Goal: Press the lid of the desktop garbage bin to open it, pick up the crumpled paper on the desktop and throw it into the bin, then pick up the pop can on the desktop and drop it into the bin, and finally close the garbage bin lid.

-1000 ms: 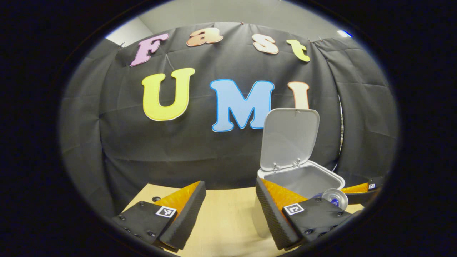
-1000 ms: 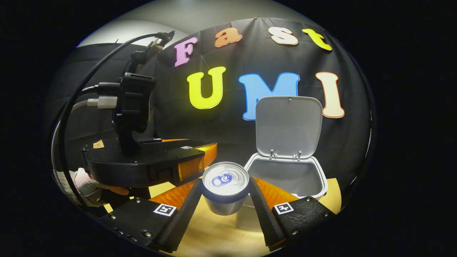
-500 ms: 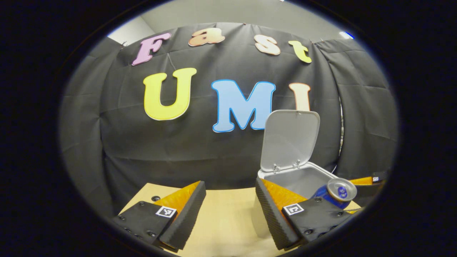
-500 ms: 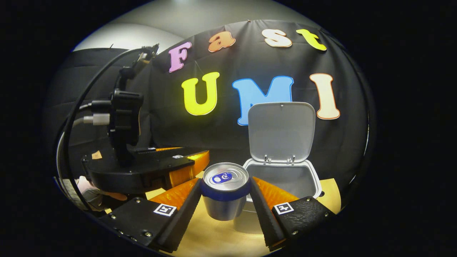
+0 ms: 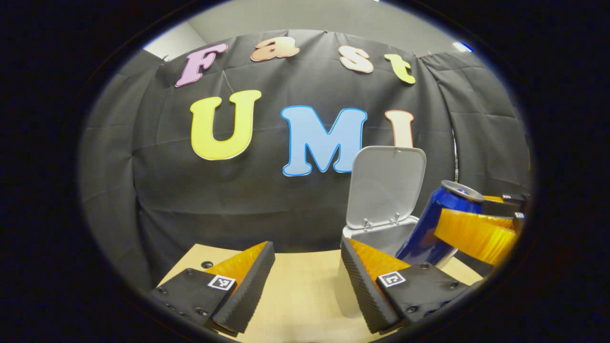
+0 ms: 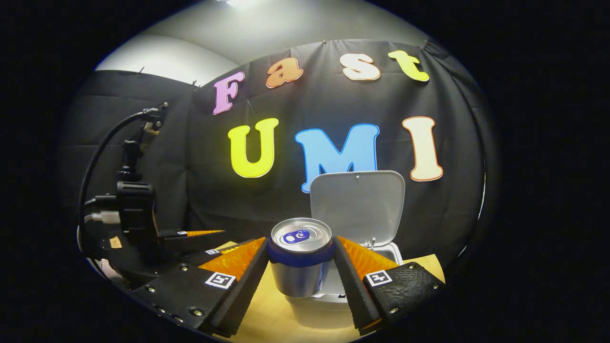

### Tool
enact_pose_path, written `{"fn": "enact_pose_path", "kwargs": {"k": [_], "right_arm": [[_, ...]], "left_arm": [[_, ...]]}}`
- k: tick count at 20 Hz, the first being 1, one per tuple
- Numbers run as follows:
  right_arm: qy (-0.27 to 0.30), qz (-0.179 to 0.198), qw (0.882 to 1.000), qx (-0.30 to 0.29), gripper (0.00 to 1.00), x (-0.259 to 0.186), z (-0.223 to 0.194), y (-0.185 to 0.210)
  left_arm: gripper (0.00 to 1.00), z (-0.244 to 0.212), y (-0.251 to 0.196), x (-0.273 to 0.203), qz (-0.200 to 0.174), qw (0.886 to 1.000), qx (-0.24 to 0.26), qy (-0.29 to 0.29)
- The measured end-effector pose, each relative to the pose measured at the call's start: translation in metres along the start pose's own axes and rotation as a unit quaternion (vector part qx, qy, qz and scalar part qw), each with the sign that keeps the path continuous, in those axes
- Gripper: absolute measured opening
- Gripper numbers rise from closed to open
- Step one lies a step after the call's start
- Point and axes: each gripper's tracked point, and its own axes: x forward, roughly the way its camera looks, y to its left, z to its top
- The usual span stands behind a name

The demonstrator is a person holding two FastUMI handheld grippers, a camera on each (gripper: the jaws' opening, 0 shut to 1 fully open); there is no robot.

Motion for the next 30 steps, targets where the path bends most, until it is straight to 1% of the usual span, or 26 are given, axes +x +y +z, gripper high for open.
{"fn": "enact_pose_path", "kwargs": {"k": [1,2,3,4,5,10,11,12,13,14,15,16,17,18,19,22,30], "right_arm": [[-0.003,-0.007,1.0,-0.003,0.92,0.003,0.001,-0.005],[-0.006,-0.016,1.0,-0.008,0.84,0.006,0.003,-0.01],[-0.009,-0.025,1.0,-0.012,0.84,0.01,0.003,-0.017],[-0.01,-0.033,0.999,-0.016,0.84,0.014,0.003,-0.024],[-0.012,-0.042,0.999,-0.019,0.84,0.017,0.003,-0.028],[-0.004,-0.078,0.997,-0.021,0.84,0.032,-0.006,-0.052],[-0.005,-0.081,0.996,-0.024,0.86,0.032,-0.005,-0.054],[-0.007,-0.08,0.996,-0.024,0.9,0.033,-0.003,-0.054],[-0.008,-0.081,0.996,-0.024,0.98,0.033,-0.004,-0.055],[-0.007,-0.08,0.996,-0.023,1.0,0.033,-0.004,-0.054],[-0.005,-0.081,0.996,-0.023,0.98,0.033,-0.005,-0.054],[-0.004,-0.079,0.997,-0.023,0.98,0.032,-0.006,-0.054],[-0.004,-0.079,0.997,-0.023,1.0,0.032,-0.005,-0.053],[-0.006,-0.079,0.997,-0.022,1.0,0.032,-0.004,-0.053],[-0.007,-0.079,0.997,-0.021,0.98,0.031,-0.003,-0.053],[-0.01,-0.082,0.996,-0.017,0.98,0.031,-0.001,-0.054],[-0.03,-0.086,0.996,-0.014,0.98,0.035,0.021,-0.059]], "left_arm": [[0.96,-0.001,-0.001,0.0,0.001,1.0,-0.001,0.0],[0.96,-0.001,0.0,0.0,0.001,1.0,-0.002,0.001],[0.96,-0.002,0.001,0.0,0.001,1.0,-0.003,0.002],[0.93,-0.002,0.002,0.0,0.002,1.0,-0.004,0.002],[0.96,-0.002,0.003,0.0,0.003,1.0,-0.005,0.003],[0.96,-0.006,0.007,-0.001,0.006,1.0,-0.008,0.006],[0.96,-0.006,0.008,0.0,0.006,1.0,-0.008,0.006],[0.96,-0.006,0.008,0.0,0.007,1.0,-0.008,0.006],[0.96,-0.006,0.008,0.001,0.008,1.0,-0.007,0.006],[0.96,-0.007,0.007,0.002,0.007,1.0,-0.007,0.007],[0.96,-0.007,0.006,0.003,0.006,1.0,-0.008,0.008],[0.96,-0.008,0.005,0.003,0.005,1.0,-0.009,0.008],[0.96,-0.007,0.004,0.004,0.003,1.0,-0.009,0.008],[0.96,-0.008,0.003,0.004,0.003,1.0,-0.009,0.008],[0.96,-0.007,0.002,0.004,0.001,1.0,-0.009,0.009],[0.96,-0.008,0.0,0.004,0.0,1.0,-0.009,0.01],[0.96,-0.008,0.002,0.003,0.002,1.0,-0.009,0.01]]}}
